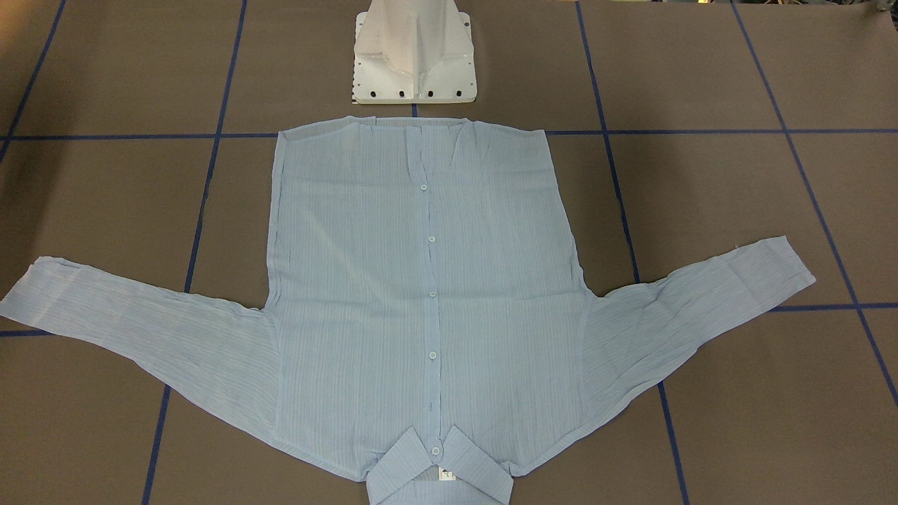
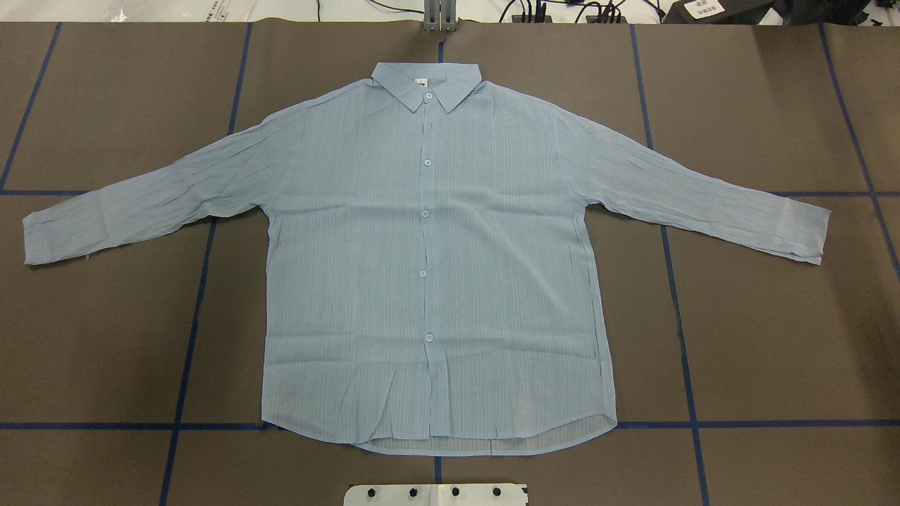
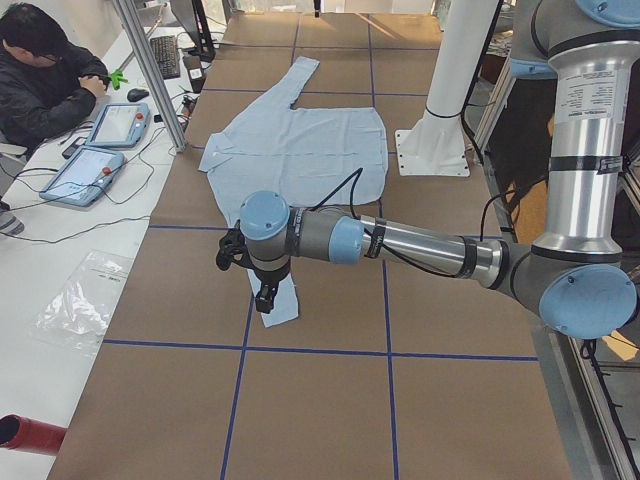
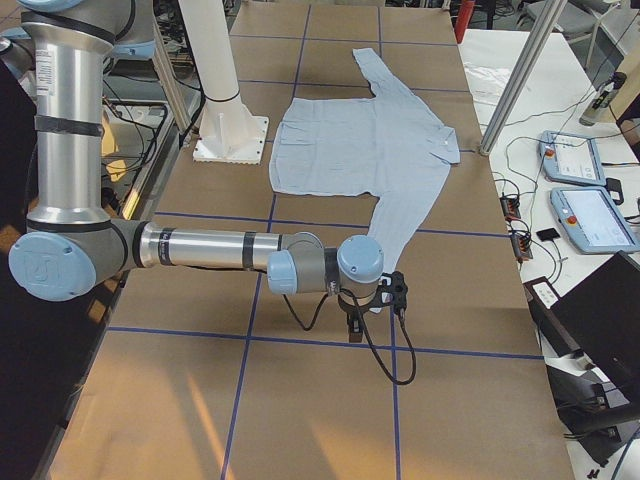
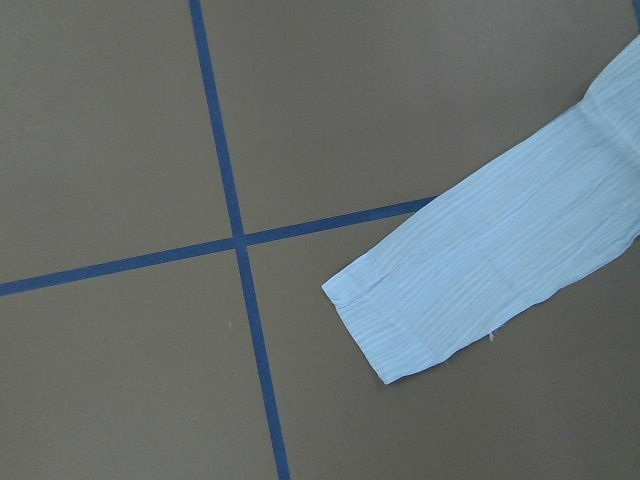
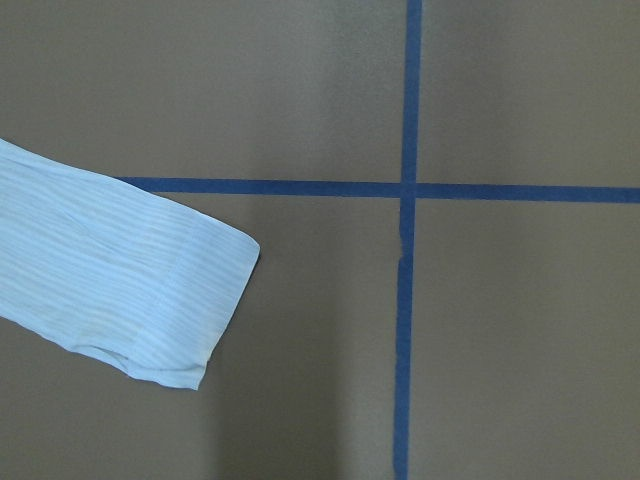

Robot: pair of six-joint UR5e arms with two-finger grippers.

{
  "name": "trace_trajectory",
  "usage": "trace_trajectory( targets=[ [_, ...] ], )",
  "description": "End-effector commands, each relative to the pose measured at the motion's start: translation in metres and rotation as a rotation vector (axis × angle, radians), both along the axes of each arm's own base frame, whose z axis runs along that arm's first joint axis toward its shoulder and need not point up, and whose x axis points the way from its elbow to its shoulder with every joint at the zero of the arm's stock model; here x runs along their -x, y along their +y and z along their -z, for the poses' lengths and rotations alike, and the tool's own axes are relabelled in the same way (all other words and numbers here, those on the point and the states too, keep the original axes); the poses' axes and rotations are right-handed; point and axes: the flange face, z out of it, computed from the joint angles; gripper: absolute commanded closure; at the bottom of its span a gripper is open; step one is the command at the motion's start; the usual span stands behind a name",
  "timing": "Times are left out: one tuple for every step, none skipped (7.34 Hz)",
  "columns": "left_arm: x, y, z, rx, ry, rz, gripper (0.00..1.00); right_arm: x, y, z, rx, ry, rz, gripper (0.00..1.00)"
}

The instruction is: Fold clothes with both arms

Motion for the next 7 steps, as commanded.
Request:
trace_trajectory(
  targets=[
    [-0.002, 0.003, 0.002, -0.001, 0.029, -0.005, 0.0, 0.038, -0.001, -0.02, -0.064, -0.028, -0.012, 0.0],
    [-0.002, 0.003, 0.002, -0.001, 0.026, -0.005, 0.0, 0.061, 0.001, -0.026, -0.066, -0.037, -0.027, 0.0],
    [-0.002, 0.003, 0.002, -0.004, 0.026, -0.006, 0.0, 0.093, -0.001, -0.021, -0.036, -0.014, -0.072, 0.0],
    [-0.002, 0.002, 0.005, -0.008, 0.026, -0.006, 0.0, 0.123, 0.0, -0.018, -0.059, 0.01, -0.083, 0.0],
    [-0.002, 0.001, 0.005, -0.01, 0.026, -0.006, 0.0, 0.141, 0.002, -0.019, -0.063, 0.029, -0.069, 0.01],
    [-0.002, 0.0, 0.007, -0.014, 0.026, -0.006, 0.0, 0.156, 0.004, -0.019, -0.064, 0.026, -0.039, 0.01],
    [-0.001, -0.001, 0.008, -0.016, 0.025, -0.005, 0.0, 0.168, 0.0, -0.014, -0.072, 0.024, -0.02, 0.06]
  ],
)
